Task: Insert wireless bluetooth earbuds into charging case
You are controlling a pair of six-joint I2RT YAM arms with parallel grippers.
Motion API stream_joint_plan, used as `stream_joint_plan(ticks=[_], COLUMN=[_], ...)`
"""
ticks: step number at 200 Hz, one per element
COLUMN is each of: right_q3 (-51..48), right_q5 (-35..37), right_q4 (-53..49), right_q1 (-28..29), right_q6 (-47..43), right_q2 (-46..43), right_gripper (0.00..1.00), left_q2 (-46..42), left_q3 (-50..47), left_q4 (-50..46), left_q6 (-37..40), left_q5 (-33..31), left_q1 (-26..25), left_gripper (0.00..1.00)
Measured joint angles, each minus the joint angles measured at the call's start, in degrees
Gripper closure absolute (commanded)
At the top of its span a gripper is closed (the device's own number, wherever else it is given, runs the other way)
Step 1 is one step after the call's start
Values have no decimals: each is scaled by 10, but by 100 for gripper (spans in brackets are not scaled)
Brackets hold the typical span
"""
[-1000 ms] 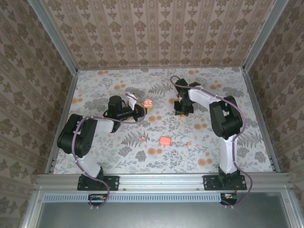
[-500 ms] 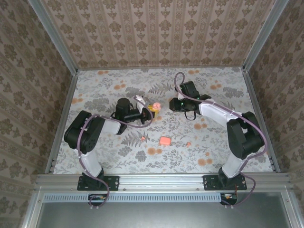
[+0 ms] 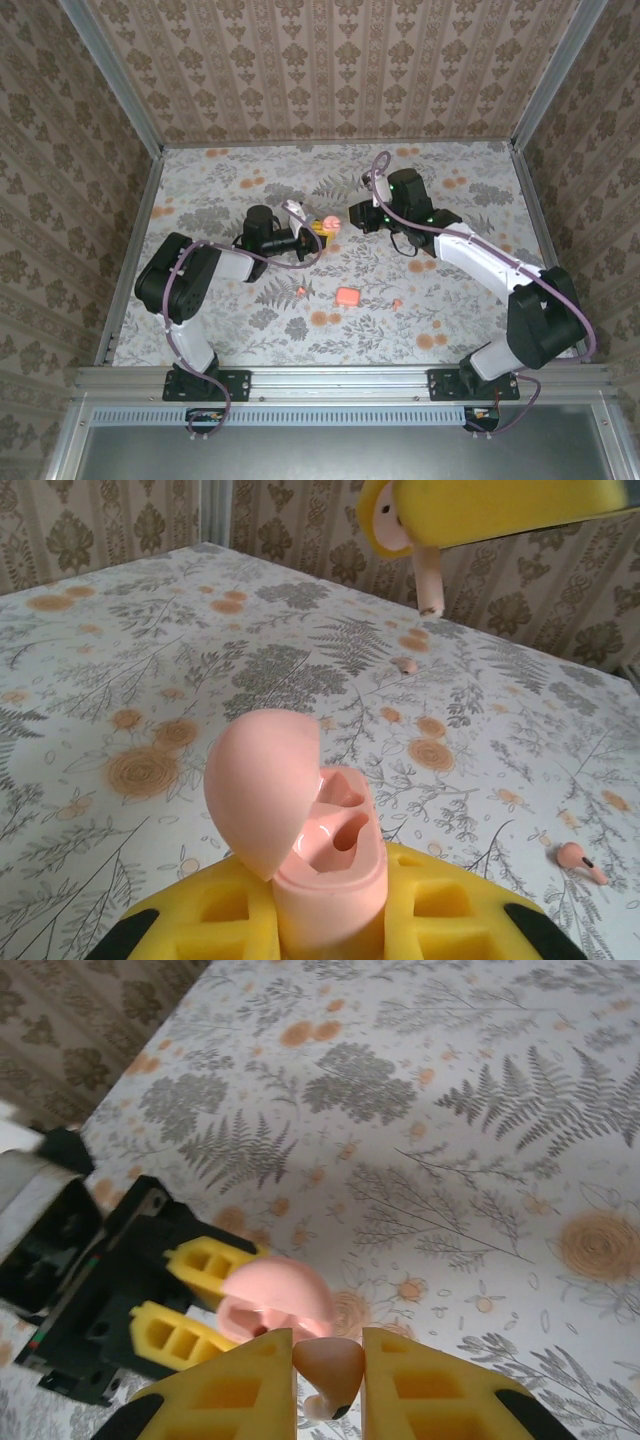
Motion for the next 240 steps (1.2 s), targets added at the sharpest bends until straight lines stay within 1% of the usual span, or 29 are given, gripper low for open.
stream_joint_plan(ticks=[66,139,240], right_q3=[12,44,52], right_q5=[-5,-5,-5], right_q4=[-17,-17,-17], right_q1=[39,44,45], right_q6=[-73,-92,-105], right_q2=[-3,25,42], right_gripper=[81,81,81], left_q2=[0,0,0], left_q3=[4,4,4], left_q4=[60,69,77], left_q6=[-45,-52,-69], left_q5=[38,43,44], left_q1=[0,1,1], left_gripper=[86,86,86])
